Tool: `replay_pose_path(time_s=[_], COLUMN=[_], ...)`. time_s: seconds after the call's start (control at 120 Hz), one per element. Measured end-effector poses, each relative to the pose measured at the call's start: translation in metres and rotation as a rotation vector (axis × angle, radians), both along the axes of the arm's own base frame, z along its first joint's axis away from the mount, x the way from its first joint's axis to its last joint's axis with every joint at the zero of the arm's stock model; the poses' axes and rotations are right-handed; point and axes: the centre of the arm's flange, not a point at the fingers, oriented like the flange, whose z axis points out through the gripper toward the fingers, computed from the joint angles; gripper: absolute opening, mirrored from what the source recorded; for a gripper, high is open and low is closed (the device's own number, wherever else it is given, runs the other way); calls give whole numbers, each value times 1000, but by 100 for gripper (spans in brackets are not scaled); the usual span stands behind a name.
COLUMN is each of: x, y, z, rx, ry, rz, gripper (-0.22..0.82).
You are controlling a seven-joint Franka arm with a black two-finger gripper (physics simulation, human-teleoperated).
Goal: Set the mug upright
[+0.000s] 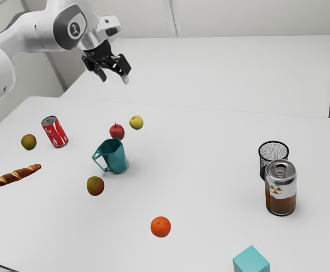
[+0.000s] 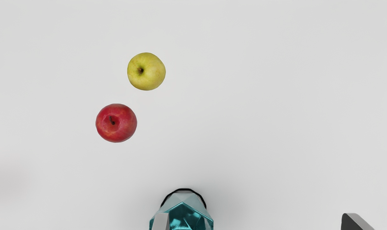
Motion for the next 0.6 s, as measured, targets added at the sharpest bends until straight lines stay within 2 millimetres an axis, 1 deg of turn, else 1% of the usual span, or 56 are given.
replay_pose_path(time_s=[0.058, 0.125, 0.317, 0.6], x=[-2, -6, -14, -18], y=[0, 0, 0, -1], z=[9, 13, 11, 9], rx=[-1, -1, -2, -18], ry=[18, 45, 105, 139], rz=[-1, -1, -1, 3], gripper=[59, 60, 60, 60])
